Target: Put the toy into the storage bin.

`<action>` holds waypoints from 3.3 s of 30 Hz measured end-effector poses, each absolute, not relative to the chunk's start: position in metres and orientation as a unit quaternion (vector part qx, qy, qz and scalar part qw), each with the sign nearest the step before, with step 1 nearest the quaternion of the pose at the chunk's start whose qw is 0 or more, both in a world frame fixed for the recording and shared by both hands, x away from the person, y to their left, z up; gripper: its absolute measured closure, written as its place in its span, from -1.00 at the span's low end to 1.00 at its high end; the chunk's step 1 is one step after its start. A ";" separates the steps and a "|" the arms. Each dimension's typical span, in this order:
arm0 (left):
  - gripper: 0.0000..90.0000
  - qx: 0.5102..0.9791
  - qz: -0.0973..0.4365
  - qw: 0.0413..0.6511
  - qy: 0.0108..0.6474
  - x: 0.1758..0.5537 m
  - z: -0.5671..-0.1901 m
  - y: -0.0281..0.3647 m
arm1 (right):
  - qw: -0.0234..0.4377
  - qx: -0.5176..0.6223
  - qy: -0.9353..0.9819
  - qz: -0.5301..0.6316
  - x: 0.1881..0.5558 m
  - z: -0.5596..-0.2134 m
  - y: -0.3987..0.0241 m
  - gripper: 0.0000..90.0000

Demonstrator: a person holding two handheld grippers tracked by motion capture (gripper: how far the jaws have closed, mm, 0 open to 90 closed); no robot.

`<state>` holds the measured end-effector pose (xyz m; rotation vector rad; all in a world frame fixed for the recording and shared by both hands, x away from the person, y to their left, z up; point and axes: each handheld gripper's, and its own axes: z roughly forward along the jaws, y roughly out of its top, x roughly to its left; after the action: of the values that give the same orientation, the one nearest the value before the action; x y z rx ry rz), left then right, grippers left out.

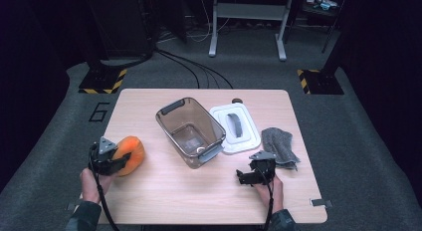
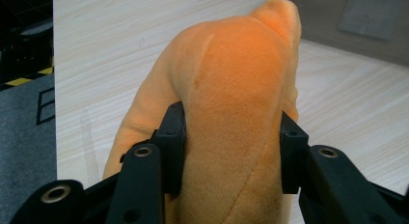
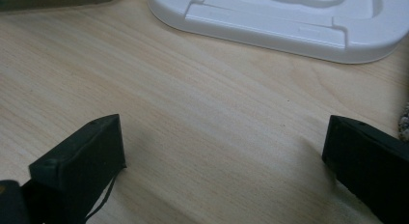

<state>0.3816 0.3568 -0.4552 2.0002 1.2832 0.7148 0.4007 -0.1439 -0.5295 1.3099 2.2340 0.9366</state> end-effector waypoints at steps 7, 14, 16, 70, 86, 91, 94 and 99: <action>0.31 0.750 0.275 0.345 0.493 0.379 -0.446 0.363 | 0.194 0.468 0.795 0.335 0.401 -0.530 -0.144 -0.99; 0.31 0.749 0.276 0.357 0.485 0.377 -0.432 0.366 | 0.195 0.464 0.798 0.332 0.401 -0.530 -0.144 -0.99; 0.31 0.749 0.279 0.358 0.483 0.377 -0.429 0.365 | 0.195 0.463 0.798 0.332 0.401 -0.530 -0.144 -0.99; 0.29 0.759 0.328 0.354 0.436 0.432 -0.342 0.340 | 0.188 0.443 0.809 0.337 0.397 -0.530 -0.144 -1.00; 0.29 0.761 0.341 0.354 0.423 0.450 -0.322 0.324 | 0.188 0.442 0.810 0.337 0.398 -0.530 -0.144 -1.00; 0.29 0.764 0.341 0.354 0.418 0.455 -0.320 0.319 | 0.187 0.443 0.809 0.337 0.397 -0.530 -0.143 -1.00; 0.29 0.766 0.340 0.356 0.414 0.458 -0.317 0.314 | 0.188 0.442 0.810 0.337 0.397 -0.530 -0.143 -1.00; 0.29 0.771 0.336 0.364 0.400 0.462 -0.310 0.303 | 0.187 0.443 0.809 0.337 0.397 -0.530 -0.143 -1.00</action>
<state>0.4624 0.3030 -0.3103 1.9851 1.0281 0.8645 0.3975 -0.1434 -0.5301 1.2460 2.2783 0.9497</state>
